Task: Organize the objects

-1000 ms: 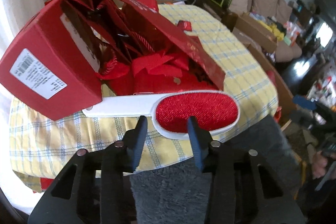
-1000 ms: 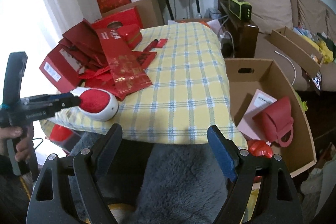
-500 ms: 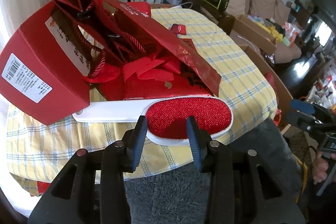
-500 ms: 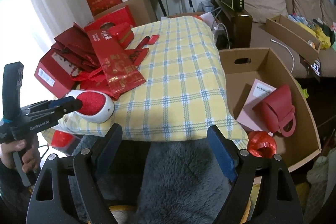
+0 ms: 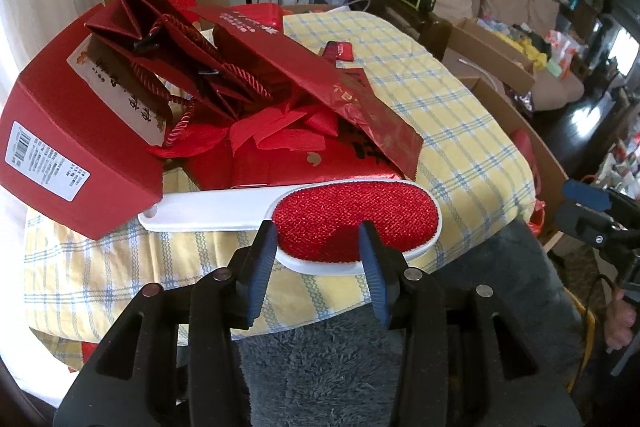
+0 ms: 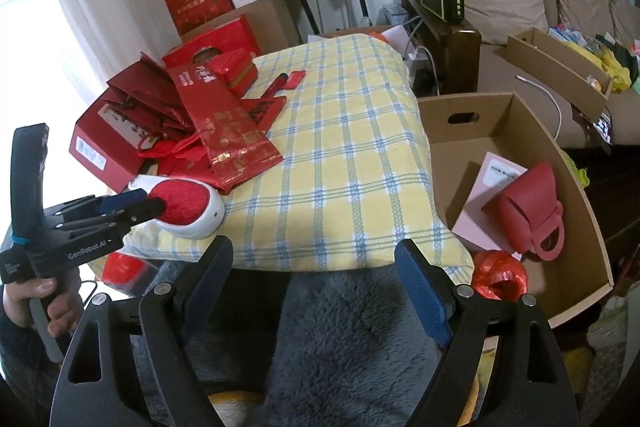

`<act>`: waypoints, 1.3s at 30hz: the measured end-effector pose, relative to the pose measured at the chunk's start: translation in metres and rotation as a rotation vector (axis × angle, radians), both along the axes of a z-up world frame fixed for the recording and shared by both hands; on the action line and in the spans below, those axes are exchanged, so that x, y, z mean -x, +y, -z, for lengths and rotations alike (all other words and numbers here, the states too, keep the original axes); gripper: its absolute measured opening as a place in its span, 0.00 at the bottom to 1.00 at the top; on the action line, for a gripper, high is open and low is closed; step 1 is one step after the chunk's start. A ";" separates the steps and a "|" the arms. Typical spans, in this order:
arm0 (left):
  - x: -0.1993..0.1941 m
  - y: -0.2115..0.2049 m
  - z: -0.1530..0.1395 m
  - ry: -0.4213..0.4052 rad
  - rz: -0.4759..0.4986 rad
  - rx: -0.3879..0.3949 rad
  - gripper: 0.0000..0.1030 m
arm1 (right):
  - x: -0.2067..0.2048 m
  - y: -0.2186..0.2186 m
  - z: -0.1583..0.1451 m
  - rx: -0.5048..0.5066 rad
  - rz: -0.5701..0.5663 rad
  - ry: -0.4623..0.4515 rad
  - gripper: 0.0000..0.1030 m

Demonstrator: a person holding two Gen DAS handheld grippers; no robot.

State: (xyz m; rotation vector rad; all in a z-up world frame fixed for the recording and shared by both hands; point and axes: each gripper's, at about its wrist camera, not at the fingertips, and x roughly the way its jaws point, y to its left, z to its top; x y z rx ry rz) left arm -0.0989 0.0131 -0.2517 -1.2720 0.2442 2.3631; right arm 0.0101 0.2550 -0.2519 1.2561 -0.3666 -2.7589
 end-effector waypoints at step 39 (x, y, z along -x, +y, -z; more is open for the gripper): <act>0.032 -0.072 -0.007 -0.078 -0.295 -0.224 0.40 | 0.001 -0.003 -0.004 0.065 -0.050 0.011 0.82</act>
